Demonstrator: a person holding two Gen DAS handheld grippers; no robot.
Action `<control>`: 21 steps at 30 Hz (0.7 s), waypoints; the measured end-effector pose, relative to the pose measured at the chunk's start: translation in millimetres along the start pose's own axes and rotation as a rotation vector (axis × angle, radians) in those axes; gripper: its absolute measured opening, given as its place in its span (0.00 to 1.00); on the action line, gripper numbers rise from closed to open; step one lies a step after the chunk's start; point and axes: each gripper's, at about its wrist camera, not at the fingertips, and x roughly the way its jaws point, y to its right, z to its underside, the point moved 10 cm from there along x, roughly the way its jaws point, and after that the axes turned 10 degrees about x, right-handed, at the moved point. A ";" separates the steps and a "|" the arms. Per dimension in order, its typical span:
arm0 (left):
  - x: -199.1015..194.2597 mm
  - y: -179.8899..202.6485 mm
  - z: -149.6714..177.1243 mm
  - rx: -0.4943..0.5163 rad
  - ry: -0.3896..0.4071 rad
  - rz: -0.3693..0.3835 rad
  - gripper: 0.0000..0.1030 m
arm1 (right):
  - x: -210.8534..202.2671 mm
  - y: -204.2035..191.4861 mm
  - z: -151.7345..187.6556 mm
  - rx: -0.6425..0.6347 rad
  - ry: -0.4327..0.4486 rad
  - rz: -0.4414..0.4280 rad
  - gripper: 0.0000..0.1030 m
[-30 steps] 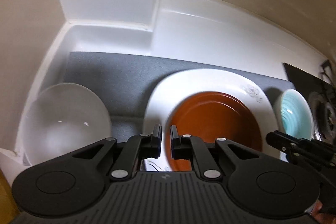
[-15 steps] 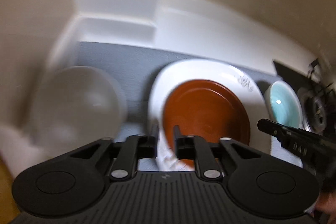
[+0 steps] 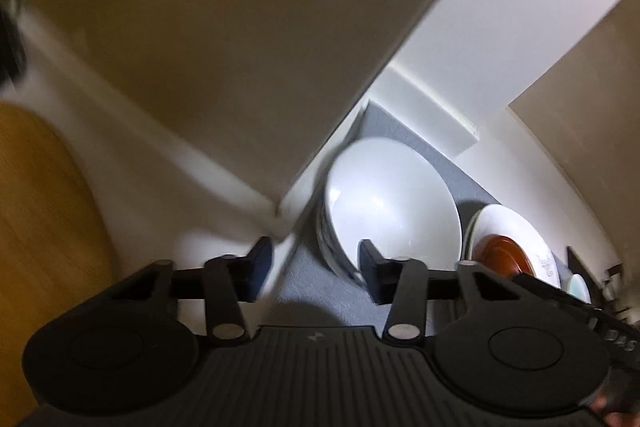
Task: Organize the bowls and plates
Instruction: 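Grasp the rim of the white bowl with both grippers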
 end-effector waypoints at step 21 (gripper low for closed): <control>6.6 0.1 13.3 -0.047 -0.143 0.107 0.20 | 52.1 -21.1 7.1 -0.103 -0.108 0.176 0.10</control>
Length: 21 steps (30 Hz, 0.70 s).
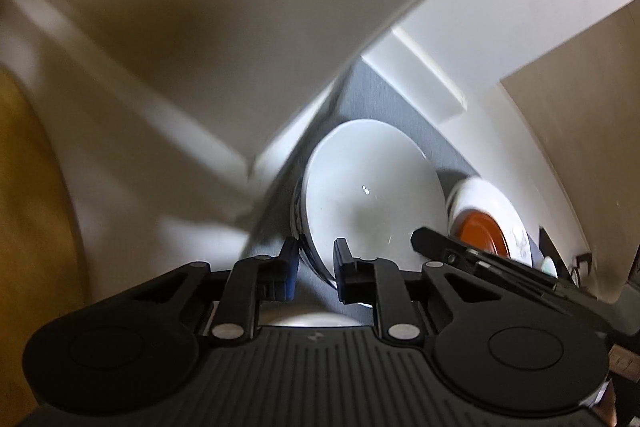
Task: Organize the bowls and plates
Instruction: 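Grasp the rim of the white bowl with both grippers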
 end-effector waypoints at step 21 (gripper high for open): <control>-1.4 6.1 -7.6 0.044 0.044 -0.141 0.10 | 2.4 5.3 -0.8 0.044 0.006 -0.051 0.09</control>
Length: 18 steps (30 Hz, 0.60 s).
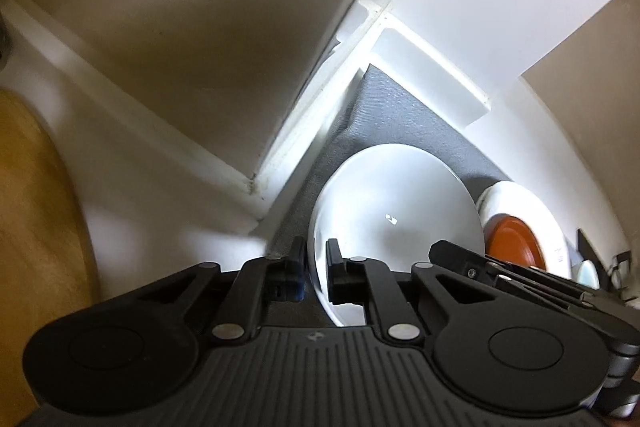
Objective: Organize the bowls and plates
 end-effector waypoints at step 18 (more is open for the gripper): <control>-64.3 117.6 -12.2 0.232 0.010 0.094 0.10 | -139.0 69.5 -3.3 0.166 0.224 0.029 0.11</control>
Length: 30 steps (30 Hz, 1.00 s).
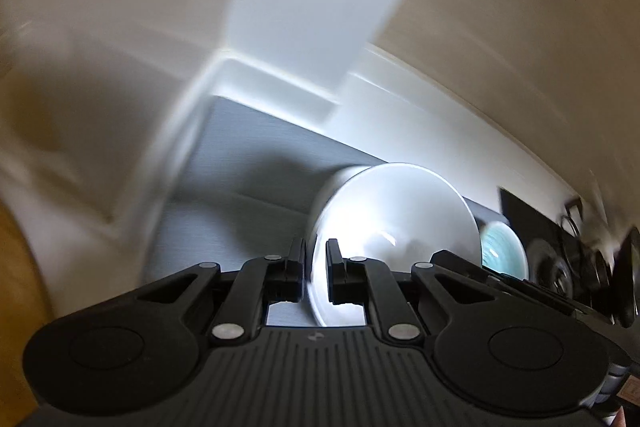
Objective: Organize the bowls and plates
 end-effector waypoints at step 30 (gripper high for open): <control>174.7 255.4 -31.3 0.426 -0.342 0.033 0.10 | -39.2 243.8 -43.6 0.246 0.104 0.224 0.11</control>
